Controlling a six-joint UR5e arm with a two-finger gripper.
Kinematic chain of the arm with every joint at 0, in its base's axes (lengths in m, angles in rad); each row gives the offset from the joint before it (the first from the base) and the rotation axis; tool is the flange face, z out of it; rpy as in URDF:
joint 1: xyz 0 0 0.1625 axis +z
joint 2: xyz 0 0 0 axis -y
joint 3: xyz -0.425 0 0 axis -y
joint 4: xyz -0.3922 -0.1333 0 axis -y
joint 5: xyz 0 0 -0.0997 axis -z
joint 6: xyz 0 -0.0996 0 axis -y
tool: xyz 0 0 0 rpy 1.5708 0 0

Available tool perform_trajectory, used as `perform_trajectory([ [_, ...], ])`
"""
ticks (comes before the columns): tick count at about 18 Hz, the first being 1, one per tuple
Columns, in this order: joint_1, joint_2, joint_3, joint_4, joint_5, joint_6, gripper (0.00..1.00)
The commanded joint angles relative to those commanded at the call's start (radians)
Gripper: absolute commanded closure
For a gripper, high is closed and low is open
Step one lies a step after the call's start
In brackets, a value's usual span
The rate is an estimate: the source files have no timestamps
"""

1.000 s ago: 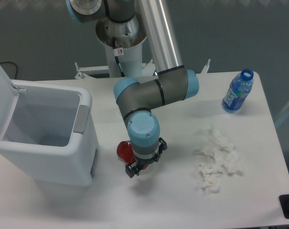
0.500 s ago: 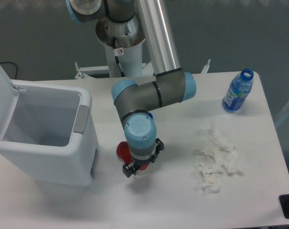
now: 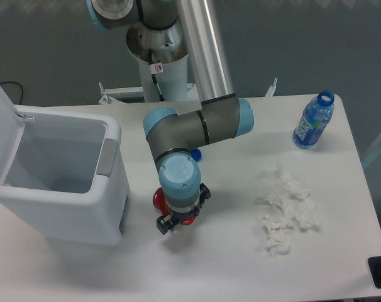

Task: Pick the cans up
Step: 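Close the gripper around the crushed red can, then hold the crushed red can firmly in the gripper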

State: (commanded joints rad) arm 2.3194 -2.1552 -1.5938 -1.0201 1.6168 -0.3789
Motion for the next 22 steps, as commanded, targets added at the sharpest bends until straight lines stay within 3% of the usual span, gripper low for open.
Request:
perform_trajectory([
  [22,-0.017,-0.017,0.035,0.003,-0.009,-0.021,0.0],
])
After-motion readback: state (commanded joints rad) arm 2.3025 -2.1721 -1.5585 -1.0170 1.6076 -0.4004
